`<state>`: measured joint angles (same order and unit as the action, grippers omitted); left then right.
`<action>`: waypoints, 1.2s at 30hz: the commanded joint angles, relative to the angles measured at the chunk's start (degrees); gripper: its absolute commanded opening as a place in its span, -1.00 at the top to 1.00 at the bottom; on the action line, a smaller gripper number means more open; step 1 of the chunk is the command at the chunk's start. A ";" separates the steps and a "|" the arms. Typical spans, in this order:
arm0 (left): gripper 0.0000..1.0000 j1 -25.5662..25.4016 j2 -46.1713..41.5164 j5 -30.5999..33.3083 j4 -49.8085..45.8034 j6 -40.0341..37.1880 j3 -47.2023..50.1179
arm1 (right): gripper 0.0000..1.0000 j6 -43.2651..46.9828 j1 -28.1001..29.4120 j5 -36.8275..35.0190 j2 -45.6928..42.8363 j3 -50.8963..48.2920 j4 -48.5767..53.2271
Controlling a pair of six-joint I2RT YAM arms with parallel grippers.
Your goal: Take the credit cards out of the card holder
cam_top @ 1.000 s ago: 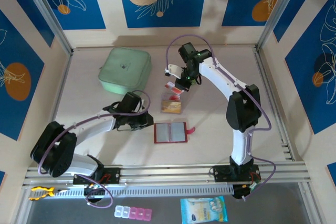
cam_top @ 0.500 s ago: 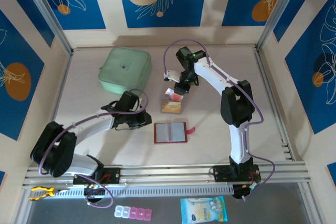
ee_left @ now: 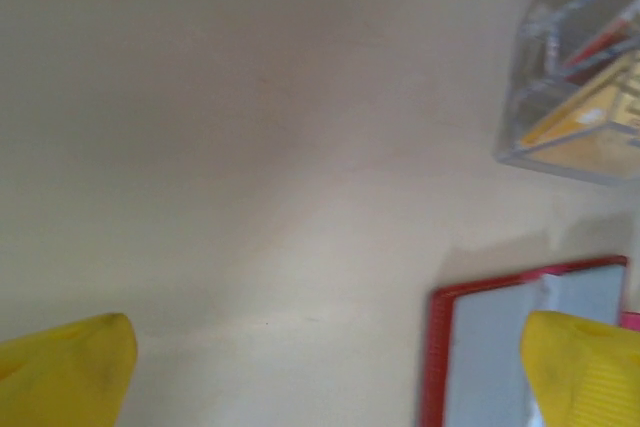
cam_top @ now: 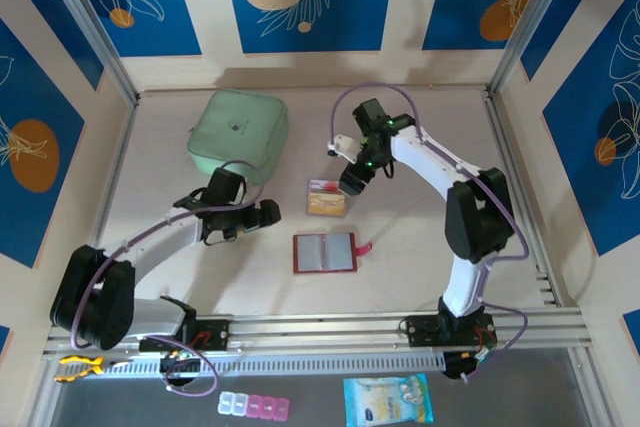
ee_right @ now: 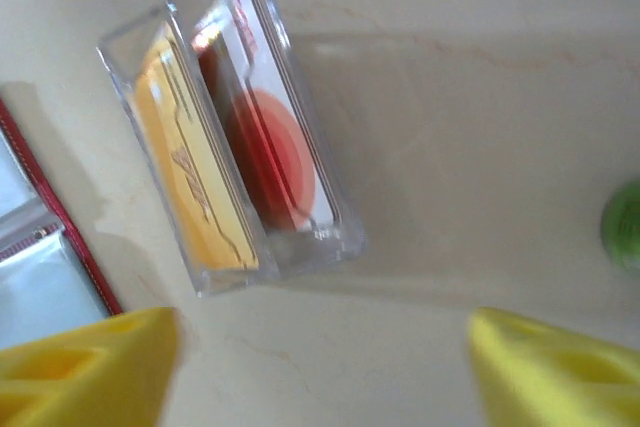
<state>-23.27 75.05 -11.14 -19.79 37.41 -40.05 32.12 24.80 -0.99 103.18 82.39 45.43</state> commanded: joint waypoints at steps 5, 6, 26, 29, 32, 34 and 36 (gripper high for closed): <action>-1.00 3.80 -0.80 15.27 -4.45 -9.16 -4.28 | -0.99 -15.38 -2.98 -8.07 -10.06 -18.42 -21.85; -1.00 4.08 -1.44 17.95 -4.31 -10.12 -4.38 | -0.98 -16.93 -3.47 -9.45 -11.15 -20.70 -24.74; -0.99 8.38 -1.19 41.45 41.31 -35.45 8.77 | -0.98 -33.70 -18.95 -12.31 -17.03 -50.42 -76.88; -0.99 8.75 0.61 43.12 49.65 -38.21 12.81 | -0.98 -36.24 -22.60 -6.35 -17.92 -55.03 -83.95; -0.99 10.77 1.41 41.77 52.41 -38.16 15.42 | -0.98 -38.17 -25.46 -1.88 -16.15 -57.74 -90.21; -0.99 12.77 3.21 39.03 57.09 -38.72 16.95 | -0.98 -37.67 -25.19 -1.76 -15.96 -57.87 -90.27; -0.99 14.58 4.12 34.76 58.19 -38.98 16.68 | -0.98 -37.65 -25.15 -1.84 -16.08 -57.95 -90.27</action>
<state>-10.94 77.97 28.03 30.13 0.45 -23.83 -4.19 -0.73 -6.22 86.94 24.45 -38.65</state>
